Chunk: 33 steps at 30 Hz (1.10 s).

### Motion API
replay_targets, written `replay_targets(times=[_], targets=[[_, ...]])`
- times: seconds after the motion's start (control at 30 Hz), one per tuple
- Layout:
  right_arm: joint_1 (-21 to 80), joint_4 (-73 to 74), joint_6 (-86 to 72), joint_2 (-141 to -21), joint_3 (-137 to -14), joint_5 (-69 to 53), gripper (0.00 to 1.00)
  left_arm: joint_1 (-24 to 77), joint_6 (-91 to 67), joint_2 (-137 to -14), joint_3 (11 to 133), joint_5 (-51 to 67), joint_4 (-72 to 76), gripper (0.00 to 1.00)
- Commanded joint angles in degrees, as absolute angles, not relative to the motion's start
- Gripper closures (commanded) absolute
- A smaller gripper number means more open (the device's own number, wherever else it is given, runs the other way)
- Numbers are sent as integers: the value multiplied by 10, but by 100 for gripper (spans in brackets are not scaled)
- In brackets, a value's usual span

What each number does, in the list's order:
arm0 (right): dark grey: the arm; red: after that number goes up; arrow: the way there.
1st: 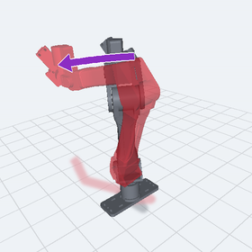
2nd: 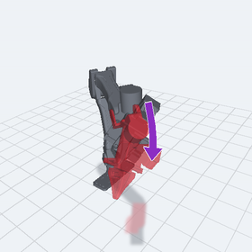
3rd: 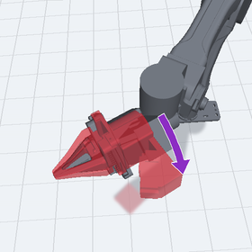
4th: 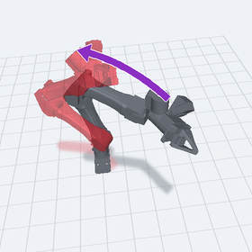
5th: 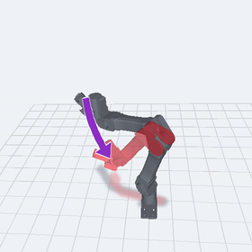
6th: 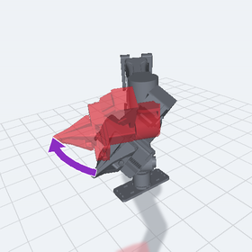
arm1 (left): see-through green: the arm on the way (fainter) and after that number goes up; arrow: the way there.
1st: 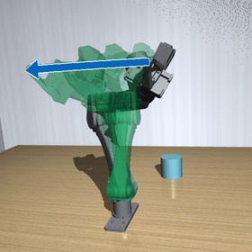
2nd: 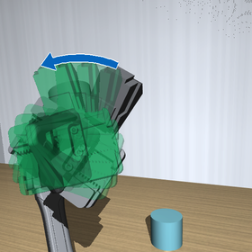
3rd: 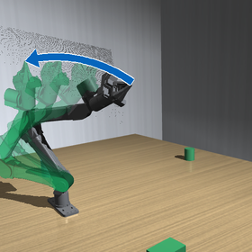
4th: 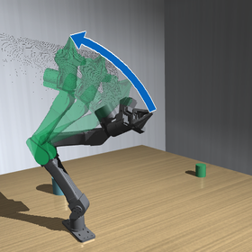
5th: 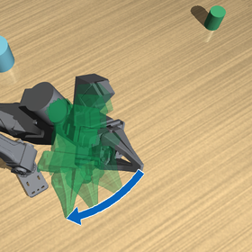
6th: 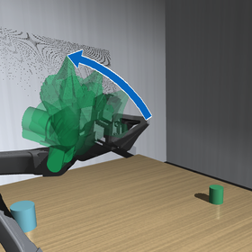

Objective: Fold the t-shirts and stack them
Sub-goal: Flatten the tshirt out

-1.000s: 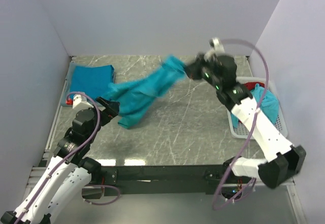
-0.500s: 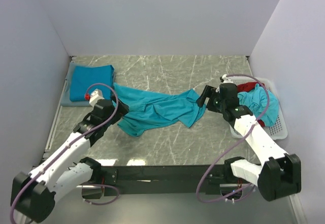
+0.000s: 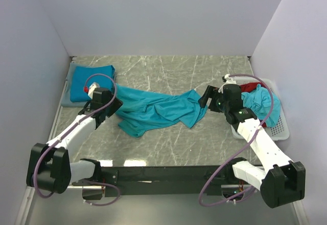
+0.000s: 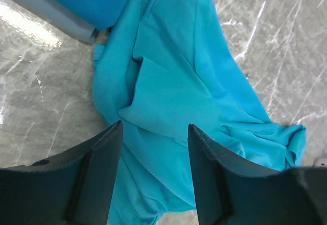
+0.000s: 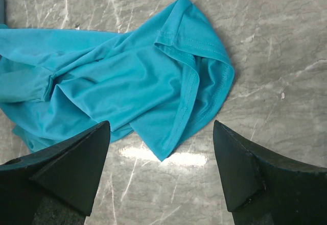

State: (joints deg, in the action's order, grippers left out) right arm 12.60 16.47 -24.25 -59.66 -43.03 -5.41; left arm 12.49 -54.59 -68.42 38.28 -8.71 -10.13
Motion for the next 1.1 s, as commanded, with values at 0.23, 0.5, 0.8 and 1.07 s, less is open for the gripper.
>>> replay_targets(times=[0.23,0.5,0.8,1.07], targets=[[128,168,-229,-587,-427,-32,12,115,-519,-739,413,-76,-71,44],[129,174,-227,-591,-429,-19,12,112,-511,-789,430,-44,-59,54],[128,171,-226,-603,-432,-18,12,112,-498,-792,430,-35,-48,100],[130,173,-202,-599,-435,-42,12,112,-487,-727,418,-29,-28,99]])
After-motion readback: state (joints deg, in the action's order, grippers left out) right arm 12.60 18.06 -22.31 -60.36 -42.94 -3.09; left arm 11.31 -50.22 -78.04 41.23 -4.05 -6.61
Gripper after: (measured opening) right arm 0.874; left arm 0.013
